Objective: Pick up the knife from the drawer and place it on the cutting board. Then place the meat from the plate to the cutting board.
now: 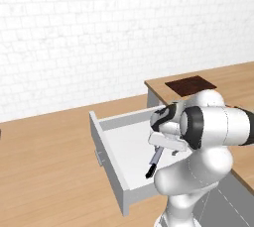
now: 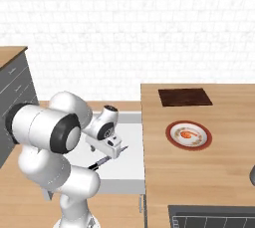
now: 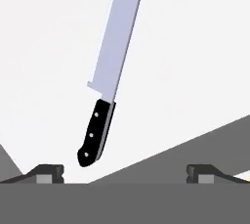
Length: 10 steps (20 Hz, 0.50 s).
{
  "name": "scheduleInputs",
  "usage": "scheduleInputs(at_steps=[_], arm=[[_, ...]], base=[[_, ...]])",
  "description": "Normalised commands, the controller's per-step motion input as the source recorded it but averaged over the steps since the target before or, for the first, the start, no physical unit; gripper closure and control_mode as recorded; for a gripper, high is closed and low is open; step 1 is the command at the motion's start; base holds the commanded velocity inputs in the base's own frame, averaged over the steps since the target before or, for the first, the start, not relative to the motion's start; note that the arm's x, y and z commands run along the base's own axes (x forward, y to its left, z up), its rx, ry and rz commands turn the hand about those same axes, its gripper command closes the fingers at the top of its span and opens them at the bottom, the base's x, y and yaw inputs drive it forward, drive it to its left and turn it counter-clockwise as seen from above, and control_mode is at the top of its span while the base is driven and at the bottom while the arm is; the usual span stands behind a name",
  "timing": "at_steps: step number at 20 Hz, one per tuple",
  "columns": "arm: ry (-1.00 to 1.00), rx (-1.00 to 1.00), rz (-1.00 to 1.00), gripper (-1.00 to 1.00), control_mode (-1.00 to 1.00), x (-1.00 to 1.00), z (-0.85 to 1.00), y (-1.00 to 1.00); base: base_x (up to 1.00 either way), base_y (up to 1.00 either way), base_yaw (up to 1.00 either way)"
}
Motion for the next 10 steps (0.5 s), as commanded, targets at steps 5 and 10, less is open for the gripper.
scheduleInputs(at_steps=[5, 10], arm=[[0.0, 0.0, -0.07, -1.0, -1.0, 0.02, -0.38, 0.02], [0.0, -0.01, -0.06, -1.0, -1.0, 0.08, -0.4, 0.19]], base=[[0.0, 0.0, 0.0], [0.0, 0.0, 0.0]])
